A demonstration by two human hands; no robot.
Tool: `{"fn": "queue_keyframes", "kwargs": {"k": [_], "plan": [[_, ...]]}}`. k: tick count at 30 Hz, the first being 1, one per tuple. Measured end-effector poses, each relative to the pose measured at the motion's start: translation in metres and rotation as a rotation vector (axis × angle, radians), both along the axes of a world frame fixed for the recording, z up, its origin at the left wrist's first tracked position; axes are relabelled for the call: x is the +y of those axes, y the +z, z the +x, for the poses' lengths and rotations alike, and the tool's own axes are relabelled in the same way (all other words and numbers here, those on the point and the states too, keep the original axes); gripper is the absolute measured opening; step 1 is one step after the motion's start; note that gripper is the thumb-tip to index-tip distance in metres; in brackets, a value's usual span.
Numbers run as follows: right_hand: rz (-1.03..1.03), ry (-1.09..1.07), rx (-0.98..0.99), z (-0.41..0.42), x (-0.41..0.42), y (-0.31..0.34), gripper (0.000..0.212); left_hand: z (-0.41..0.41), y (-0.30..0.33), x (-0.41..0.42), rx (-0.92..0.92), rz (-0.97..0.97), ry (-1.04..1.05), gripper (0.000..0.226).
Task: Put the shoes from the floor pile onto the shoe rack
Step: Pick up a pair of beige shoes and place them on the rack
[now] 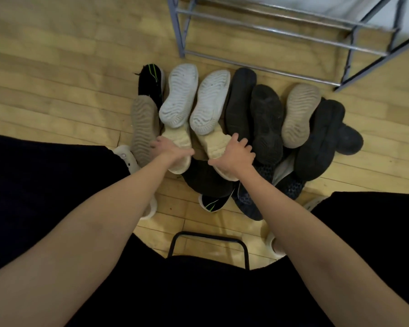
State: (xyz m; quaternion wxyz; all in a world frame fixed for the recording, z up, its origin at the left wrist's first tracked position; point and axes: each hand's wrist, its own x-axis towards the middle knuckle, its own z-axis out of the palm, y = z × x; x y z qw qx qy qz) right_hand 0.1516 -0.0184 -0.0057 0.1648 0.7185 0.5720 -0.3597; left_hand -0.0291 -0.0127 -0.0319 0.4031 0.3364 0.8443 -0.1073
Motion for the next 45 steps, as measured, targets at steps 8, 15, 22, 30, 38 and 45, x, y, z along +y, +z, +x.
{"fn": "queue_keyframes", "kwargs": {"k": [8, 15, 22, 30, 38, 45], "plan": [[0.08, 0.057, -0.017, 0.02, 0.008, 0.072, 0.115, -0.02, 0.105, 0.018, -0.002, -0.049, -0.448, 0.098], [0.22, 0.126, 0.035, 0.067, 0.001, 0.146, 0.112, -0.018, 0.185, 0.009, 0.093, 0.246, -1.167, 0.117], [0.454, 0.054, -0.094, 0.104, -0.007, 0.188, 0.093, 0.002, 0.208, 0.006, 0.048, 0.451, -1.447, 0.107], [0.404, -0.462, 0.214, 0.144, -0.004, 0.167, 0.102, 0.052, 0.182, 0.034, -0.016, 0.338, -1.681, 0.093], [0.286, -0.324, 0.111, 0.141, -0.008, 0.14, 0.107, 0.057, 0.16, 0.07, -0.182, 0.339, -1.258, 0.12], [0.246, -0.124, 0.023, 0.137, 0.0, 0.134, 0.104, 0.074, 0.121, 0.047, -0.486, 0.537, -0.788, 0.089]]}}
